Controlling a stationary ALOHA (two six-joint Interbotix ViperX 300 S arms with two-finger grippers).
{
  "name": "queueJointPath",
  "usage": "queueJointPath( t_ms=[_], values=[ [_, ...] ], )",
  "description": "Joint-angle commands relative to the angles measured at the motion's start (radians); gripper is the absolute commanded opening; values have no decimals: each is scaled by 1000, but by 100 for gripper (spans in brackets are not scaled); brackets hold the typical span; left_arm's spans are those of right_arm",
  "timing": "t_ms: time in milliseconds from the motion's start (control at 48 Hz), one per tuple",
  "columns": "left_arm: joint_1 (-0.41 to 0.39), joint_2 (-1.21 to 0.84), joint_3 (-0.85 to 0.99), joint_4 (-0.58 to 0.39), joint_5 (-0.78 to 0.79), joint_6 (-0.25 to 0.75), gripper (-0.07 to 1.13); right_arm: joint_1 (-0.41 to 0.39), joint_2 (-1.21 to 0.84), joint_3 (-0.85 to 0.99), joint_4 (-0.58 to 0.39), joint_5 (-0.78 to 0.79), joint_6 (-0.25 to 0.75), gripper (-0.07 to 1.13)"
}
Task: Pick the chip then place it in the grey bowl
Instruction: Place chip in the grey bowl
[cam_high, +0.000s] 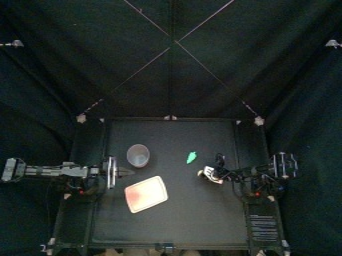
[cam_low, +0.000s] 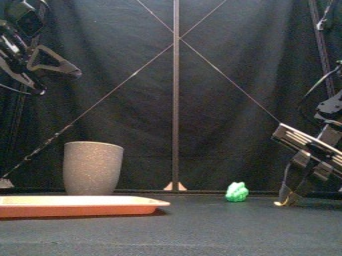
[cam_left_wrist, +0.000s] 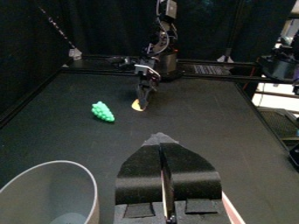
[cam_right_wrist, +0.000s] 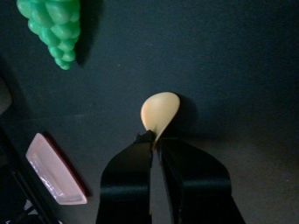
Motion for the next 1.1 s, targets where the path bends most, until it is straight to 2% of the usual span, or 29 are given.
queueJointPath(
  t_ms=[21,188,438,583,792,917,1104],
  values=[
    [-3,2,-11,-2,-5,-2,0,-2,-26,-35,-29,0,0,45],
    [-3,3,-6,-3,-5,0,0,23,-63,-173,-175,5,-8,45],
    [5,0,-9,-2,-5,2,0,15,-14,-433,-627,-15,-6,45],
    [15,2,-18,-3,-5,-3,0,-41,103,-571,-885,-97,-6,45],
    [18,2,-28,-12,-6,-5,0,-118,311,-769,-1138,-308,-8,45],
    [20,3,-31,-49,-6,-5,0,-147,410,-859,-1223,-388,3,45],
    [20,2,-29,-112,-6,-2,0,-161,492,-962,-1247,-387,2,46]
  ],
)
